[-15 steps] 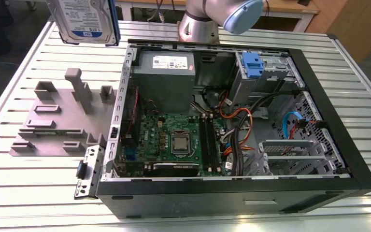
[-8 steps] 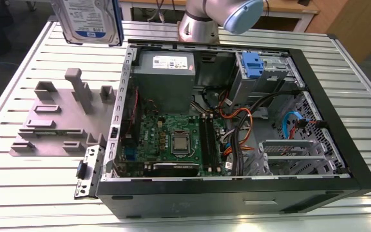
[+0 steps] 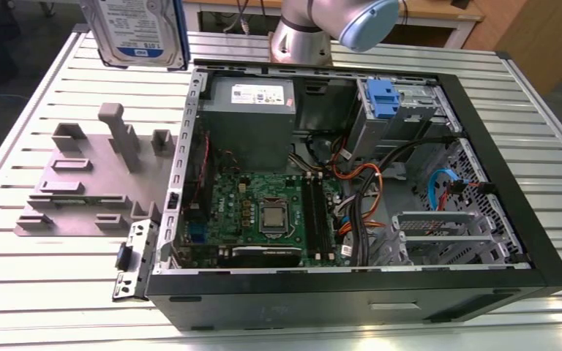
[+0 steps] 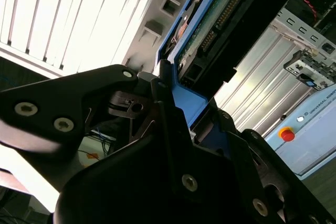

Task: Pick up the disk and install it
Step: 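Pick up the disk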

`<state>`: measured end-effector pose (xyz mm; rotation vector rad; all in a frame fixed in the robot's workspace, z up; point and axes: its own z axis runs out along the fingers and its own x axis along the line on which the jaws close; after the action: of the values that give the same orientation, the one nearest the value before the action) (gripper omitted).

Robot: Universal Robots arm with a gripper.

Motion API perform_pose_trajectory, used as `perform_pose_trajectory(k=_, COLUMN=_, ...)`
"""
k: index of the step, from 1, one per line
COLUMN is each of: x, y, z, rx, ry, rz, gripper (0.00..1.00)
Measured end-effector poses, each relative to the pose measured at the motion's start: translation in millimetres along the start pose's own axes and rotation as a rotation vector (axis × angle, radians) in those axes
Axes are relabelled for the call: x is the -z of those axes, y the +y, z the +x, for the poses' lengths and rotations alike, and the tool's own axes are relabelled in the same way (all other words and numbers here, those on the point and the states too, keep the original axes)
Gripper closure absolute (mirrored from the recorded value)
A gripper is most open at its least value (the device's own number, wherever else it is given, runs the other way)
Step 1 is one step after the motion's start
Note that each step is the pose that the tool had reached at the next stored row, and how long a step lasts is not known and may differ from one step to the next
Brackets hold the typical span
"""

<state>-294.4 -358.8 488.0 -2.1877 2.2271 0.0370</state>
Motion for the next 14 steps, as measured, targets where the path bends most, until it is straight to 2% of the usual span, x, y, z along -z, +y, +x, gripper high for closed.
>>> perform_pose_trajectory(k=14, x=0.0, y=-3.6, z=1.0, rx=0.000, ry=0.0000, rz=0.0000, gripper=0.63)
